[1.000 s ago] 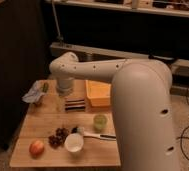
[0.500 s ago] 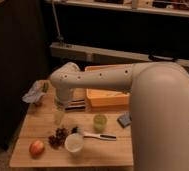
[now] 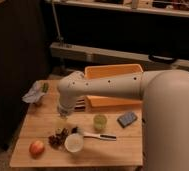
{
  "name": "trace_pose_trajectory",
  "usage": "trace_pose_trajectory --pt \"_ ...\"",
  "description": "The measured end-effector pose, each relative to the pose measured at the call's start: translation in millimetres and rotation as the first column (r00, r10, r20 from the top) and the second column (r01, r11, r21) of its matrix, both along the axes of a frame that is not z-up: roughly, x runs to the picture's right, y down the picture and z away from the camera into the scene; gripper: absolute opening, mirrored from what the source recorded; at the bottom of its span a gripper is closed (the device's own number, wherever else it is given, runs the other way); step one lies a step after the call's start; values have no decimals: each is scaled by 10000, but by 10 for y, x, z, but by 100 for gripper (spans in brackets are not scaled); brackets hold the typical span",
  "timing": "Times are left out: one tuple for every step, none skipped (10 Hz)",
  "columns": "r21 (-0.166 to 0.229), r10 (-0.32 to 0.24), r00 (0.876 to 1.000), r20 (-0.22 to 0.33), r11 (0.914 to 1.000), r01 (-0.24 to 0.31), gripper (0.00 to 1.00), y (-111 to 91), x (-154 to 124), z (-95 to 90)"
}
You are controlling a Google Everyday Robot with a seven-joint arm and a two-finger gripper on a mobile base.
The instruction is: Place grapes in plastic cup
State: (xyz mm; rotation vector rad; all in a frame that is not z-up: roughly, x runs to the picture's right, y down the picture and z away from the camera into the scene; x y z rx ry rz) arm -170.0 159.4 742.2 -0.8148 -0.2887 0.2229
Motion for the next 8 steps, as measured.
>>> trace_pose_trajectory --pt "45 -153 9997 179 9999 153 80 91 -26 -25" --pt "108 -268 9992 304 9996 265 80 167 -43 -51" --pt "133 -335 9987 377 9994 330 80 256 -47 -54" --pt "136 -370 9986 368 9992 365 80 353 -44 -31" --pt "202 -462 9981 409 9988 454 80 420 -49 2" --pt "332 -656 9962 566 9974 638 80 496 -75 28" --pt "525 -968 9916 858 9943 925 80 576 -135 24" --pt "595 -1056 9900 932 9932 1003 80 593 -149 30"
